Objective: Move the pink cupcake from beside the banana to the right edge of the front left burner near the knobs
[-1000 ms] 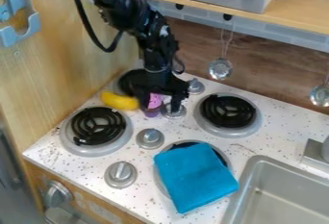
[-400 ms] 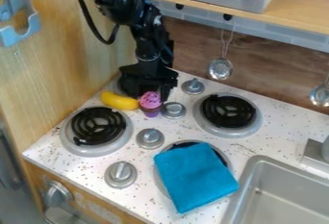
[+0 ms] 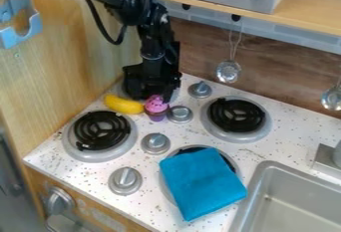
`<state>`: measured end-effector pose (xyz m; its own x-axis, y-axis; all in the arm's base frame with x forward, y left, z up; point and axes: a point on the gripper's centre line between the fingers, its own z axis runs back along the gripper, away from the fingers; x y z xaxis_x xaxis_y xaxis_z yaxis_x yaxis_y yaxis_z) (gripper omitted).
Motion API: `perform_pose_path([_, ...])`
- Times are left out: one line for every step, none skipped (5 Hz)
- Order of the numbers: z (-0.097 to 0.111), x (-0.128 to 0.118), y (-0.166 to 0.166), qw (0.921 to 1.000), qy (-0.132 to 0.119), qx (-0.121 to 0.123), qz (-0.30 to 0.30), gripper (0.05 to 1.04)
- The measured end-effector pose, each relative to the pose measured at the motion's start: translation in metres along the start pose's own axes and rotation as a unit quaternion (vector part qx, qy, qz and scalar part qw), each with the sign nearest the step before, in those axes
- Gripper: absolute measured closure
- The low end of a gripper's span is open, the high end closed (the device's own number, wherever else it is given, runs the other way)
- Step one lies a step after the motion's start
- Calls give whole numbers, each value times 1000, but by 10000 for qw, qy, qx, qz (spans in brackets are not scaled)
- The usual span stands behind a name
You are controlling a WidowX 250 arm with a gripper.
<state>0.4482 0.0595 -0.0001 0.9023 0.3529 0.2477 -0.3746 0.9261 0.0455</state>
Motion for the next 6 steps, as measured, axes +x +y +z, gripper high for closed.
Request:
perform_pose_path([-11,2,-1,10000,90,27,18,82])
perform_pose_path([-17,12,-4,9998,119,62,126,82])
perform_pose_path([-26,15,-5,9996,202,103,179,82])
perform_pose_path([-33,17,-7,9994,248,132,189,82])
perform_pose_path([-38,16,-8,9989,375,127,233,82])
perform_pose_path([-40,15,-9,9987,427,102,244,116])
